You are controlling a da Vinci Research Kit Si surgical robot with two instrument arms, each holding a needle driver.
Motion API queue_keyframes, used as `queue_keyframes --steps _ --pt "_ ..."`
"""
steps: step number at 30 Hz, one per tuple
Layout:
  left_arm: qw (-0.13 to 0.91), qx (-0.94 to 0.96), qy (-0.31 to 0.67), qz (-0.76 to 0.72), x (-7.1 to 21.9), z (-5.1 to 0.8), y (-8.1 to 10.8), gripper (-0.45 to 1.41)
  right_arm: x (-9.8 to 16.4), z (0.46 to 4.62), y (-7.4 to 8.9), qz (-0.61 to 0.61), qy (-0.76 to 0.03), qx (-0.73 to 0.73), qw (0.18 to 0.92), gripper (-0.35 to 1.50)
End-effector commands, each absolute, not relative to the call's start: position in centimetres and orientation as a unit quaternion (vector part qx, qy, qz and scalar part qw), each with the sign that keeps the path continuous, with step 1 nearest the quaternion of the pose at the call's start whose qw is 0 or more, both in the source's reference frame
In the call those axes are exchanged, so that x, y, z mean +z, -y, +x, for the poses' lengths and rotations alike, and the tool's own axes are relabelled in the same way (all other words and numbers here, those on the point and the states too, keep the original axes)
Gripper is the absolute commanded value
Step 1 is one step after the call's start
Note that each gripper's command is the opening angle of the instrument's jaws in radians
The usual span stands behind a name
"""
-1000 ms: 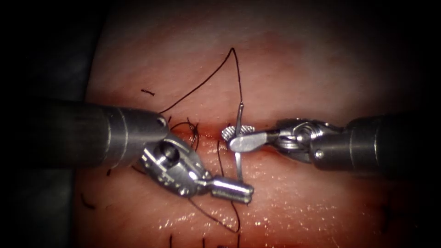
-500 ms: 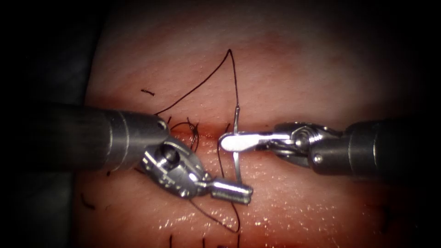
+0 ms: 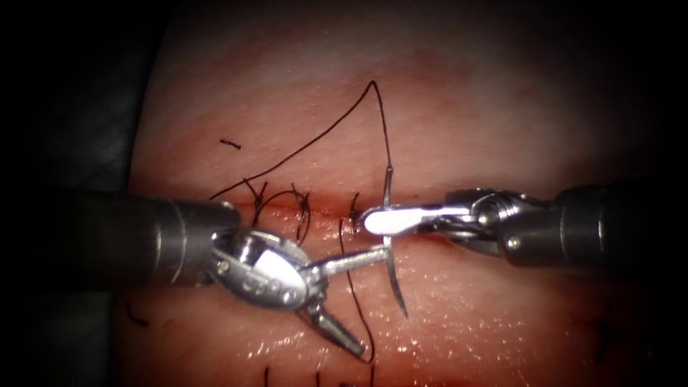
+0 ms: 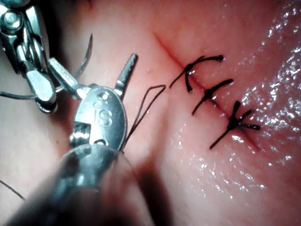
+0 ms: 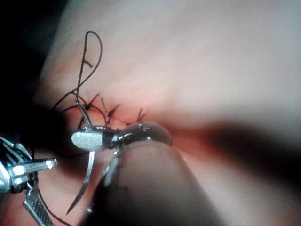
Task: Wound Closure
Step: Using the right needle driver, push the needle through the skin above the wound.
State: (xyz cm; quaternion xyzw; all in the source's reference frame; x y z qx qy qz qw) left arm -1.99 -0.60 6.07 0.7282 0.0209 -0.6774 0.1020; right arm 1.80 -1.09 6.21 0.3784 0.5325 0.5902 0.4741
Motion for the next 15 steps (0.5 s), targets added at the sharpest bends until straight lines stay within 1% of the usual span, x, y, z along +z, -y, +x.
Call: queue_keyframes --steps 1,4,5,7,9,12,14,15 --pt "0.095 -0.684 -0.022 0.723 6.12 -2.04 0.6 0.94 6.3 1.77 1.09 0.365 -0.535 0.594 0.477 -0.35" --pt "0.082 -0.697 -0.021 0.712 6.13 -2.03 0.6 0.93 6.36 1.64 1.04 0.323 -0.546 0.594 0.496 -0.35" --pt "0.073 -0.708 -0.019 0.702 6.16 -2.05 0.6 0.83 6.41 1.57 1.0 0.292 -0.555 0.589 0.509 -0.35" --pt "0.062 -0.721 -0.015 0.69 6.21 -2.06 0.61 0.76 6.44 1.53 0.97 0.261 -0.56 0.58 0.531 -0.35" --pt "0.049 -0.738 -0.007 0.673 6.29 -2.08 0.59 0.66 6.47 1.52 0.95 0.205 -0.57 0.555 0.57 -0.35" --pt "0.025 -0.758 -0.005 0.652 6.4 -2.09 0.56 0.4 6.49 1.53 0.91 0.124 -0.58 0.503 0.628 -0.35" --pt "0.008 -0.766 -0.008 0.643 6.46 -2.1 0.54 0.37 6.51 1.54 0.89 0.098 -0.586 0.477 0.648 -0.35" --pt "-0.013 -0.778 -0.01 0.629 6.54 -2.1 0.52 0.3 6.51 1.56 0.87 0.047 -0.586 0.438 0.681 -0.35"
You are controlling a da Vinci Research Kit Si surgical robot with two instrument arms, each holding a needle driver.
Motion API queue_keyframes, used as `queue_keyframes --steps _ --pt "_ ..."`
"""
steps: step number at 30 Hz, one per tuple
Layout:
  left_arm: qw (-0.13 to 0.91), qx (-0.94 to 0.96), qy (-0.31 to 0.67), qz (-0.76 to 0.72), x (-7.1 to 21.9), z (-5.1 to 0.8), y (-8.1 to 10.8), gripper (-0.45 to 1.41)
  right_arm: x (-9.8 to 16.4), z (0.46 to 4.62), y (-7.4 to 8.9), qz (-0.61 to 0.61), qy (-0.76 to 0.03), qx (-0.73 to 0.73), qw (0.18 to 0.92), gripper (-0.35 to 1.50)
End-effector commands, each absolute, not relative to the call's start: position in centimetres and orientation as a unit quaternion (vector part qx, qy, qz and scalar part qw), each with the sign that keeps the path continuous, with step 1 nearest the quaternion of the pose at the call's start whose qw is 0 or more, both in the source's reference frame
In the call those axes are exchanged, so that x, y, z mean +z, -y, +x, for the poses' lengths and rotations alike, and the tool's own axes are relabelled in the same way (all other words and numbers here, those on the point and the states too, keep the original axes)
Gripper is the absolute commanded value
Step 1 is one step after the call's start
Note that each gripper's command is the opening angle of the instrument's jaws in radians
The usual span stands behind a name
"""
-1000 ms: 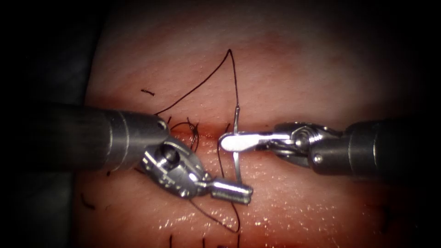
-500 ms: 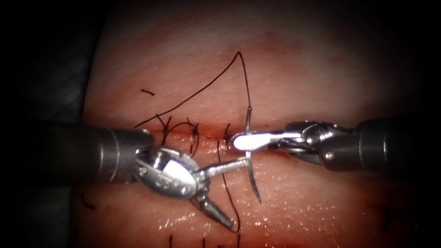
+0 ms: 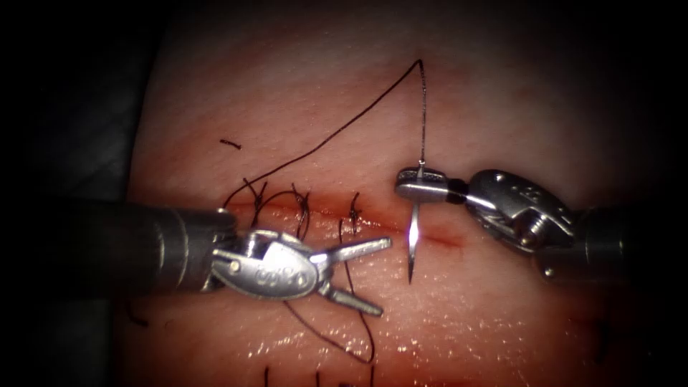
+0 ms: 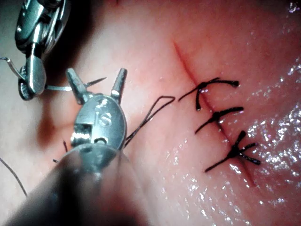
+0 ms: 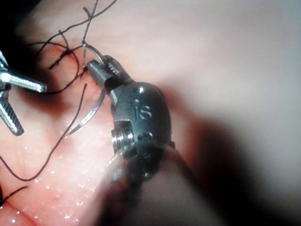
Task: Wound Closure
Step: Using the right needle driver, push the needle through the skin above the wound.
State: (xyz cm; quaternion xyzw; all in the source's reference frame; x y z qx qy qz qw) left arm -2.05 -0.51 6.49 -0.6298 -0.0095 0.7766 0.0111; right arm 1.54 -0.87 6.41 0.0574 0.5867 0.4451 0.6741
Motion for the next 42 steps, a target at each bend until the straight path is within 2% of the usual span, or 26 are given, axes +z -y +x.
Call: queue_keyframes --steps 1,4,7,9,11,30,42 --pt "0.023 0.783 0.01 -0.621 6.6 -2.1 0.5 0.27 6.5 1.56 0.9 0.029 -0.586 0.421 0.691 -0.35" --pt "0.048 0.804 -0.002 -0.593 6.7 -2.09 0.5 0.08 6.5 1.56 0.8 -0.021 -0.583 0.372 0.722 -0.35" --pt "0.076 0.82 -0.005 -0.568 6.8 -2.05 0.5 -0.24 6.6 1.55 0.8 -0.047 -0.569 0.336 0.749 -0.35" --pt "0.09 0.826 -0.005 -0.557 6.9 -2.04 0.5 -0.25 6.6 1.54 0.8 -0.053 -0.569 0.326 0.753 -0.35" --pt "0.097 0.832 -0.01 -0.547 7.0 -2.03 0.5 -0.44 6.6 1.54 0.7 -0.06 -0.573 0.315 0.754 -0.35" --pt "0.106 0.882 0.009 -0.459 7.6 -2.31 0.7 -0.45 6.8 1.83 0.7 -0.123 -0.605 0.217 0.756 -0.35" --pt "0.127 0.9 0.039 -0.415 7.8 -2.16 0.8 -0.35 6.9 1.95 0.8 -0.167 -0.598 0.173 0.764 -0.35"
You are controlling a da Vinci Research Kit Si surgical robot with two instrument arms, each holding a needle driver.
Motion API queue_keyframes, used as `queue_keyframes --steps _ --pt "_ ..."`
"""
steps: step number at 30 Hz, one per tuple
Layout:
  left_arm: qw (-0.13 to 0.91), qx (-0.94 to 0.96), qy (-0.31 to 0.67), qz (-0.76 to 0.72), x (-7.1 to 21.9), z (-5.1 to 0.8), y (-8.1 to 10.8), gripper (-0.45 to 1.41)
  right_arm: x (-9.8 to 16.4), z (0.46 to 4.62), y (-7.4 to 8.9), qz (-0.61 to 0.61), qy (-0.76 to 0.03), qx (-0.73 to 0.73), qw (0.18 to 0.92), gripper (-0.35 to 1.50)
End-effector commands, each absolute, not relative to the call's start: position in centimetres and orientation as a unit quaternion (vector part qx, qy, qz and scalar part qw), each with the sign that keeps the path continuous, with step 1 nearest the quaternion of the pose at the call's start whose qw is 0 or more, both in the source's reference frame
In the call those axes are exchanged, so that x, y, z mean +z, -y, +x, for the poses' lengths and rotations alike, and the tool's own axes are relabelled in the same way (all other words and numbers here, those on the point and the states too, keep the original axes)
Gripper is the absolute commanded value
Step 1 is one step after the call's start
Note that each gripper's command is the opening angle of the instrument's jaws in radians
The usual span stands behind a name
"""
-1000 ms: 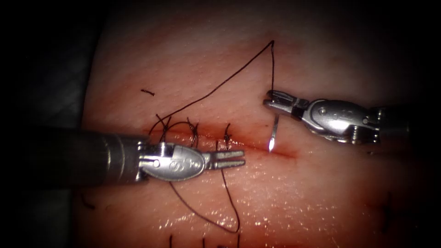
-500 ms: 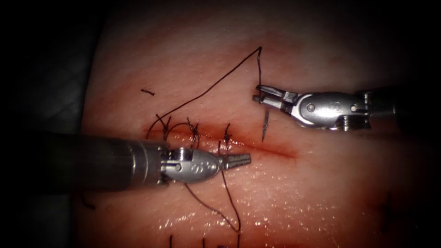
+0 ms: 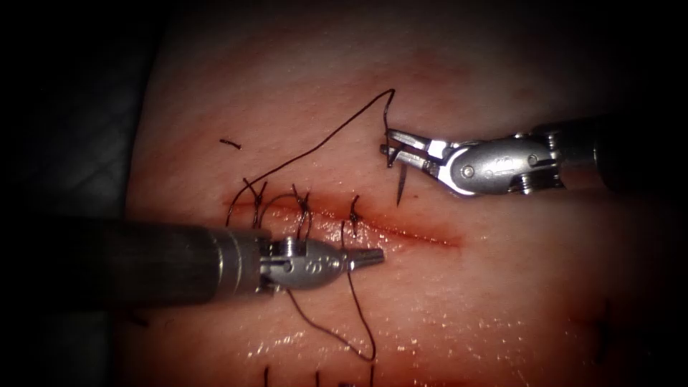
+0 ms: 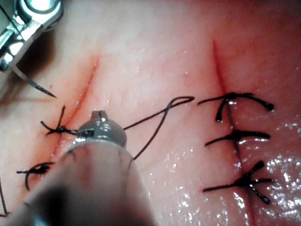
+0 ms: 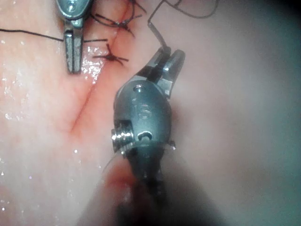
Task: Wound Closure
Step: Using the right needle driver, push the needle through the skin above the wound.
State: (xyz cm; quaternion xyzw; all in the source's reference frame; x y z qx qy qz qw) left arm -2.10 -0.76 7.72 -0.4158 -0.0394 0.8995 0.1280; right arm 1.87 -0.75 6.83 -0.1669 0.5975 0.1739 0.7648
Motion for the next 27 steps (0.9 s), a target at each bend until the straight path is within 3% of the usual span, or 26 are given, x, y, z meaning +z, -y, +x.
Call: queue_keyframes --steps 1,27 --pt "0.127 0.901 0.039 -0.413 7.78 -2.15 0.78 -0.33 6.9 1.97 0.76 -0.17 -0.597 0.171 0.765 -0.35" --pt "0.136 0.904 0.047 -0.402 7.69 -2.13 0.89 -0.28 7.21 1.99 1.01 -0.213 -0.581 0.119 0.777 -0.35"
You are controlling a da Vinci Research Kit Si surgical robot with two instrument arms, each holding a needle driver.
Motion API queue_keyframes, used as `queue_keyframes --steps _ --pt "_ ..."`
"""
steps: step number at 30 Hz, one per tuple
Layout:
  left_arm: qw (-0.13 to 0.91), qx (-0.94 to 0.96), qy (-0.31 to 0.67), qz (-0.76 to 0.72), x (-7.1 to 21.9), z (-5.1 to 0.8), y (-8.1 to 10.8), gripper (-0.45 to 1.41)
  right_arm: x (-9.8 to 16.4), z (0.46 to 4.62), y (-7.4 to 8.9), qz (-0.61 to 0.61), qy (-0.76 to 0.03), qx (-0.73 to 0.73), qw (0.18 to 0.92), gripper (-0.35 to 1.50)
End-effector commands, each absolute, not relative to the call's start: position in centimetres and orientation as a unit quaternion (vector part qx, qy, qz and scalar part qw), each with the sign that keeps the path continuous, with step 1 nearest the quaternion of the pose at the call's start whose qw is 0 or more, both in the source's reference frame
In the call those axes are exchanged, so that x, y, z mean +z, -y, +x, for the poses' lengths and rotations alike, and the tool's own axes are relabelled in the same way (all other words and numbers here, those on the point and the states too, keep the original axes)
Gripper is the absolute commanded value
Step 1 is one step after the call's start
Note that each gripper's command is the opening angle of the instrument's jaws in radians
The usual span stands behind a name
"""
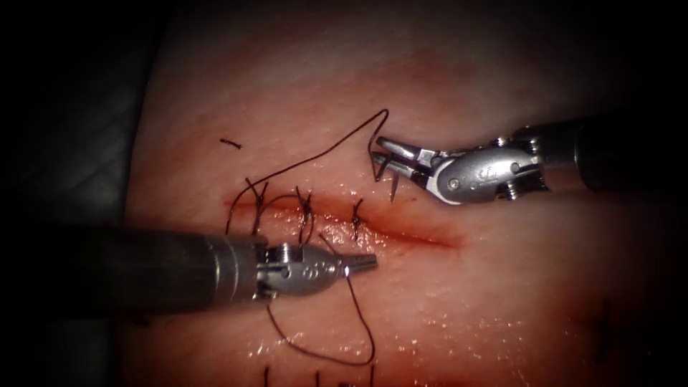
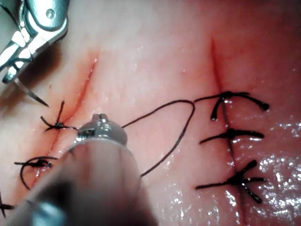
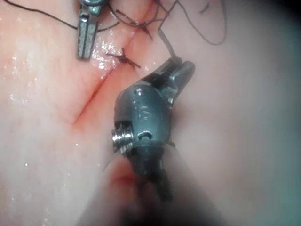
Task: Wound Closure
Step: Using the right needle driver, push the needle through the skin above the wound.
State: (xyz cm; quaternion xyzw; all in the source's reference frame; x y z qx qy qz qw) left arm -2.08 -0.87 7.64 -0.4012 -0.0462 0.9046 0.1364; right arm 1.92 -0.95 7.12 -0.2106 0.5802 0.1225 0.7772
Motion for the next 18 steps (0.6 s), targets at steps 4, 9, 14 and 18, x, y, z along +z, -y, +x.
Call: queue_keyframes --steps 4,9,14,18 --pt "0.135 0.903 0.052 -0.403 7.58 -2.05 0.89 -0.3 7.33 1.99 1.23 -0.232 -0.576 0.091 0.778 -0.35" --pt "0.136 0.903 0.056 -0.403 7.45 -1.99 0.9 -0.33 7.45 1.98 1.49 -0.259 -0.566 0.066 0.78 -0.35" --pt "0.137 0.904 0.056 -0.402 7.4 -1.99 0.92 -0.33 7.51 1.95 1.65 -0.274 -0.553 0.048 0.785 -0.35" --pt "0.137 0.904 0.056 -0.402 7.39 -1.98 0.93 -0.33 7.61 1.95 1.77 -0.276 -0.545 0.037 0.791 -0.35"
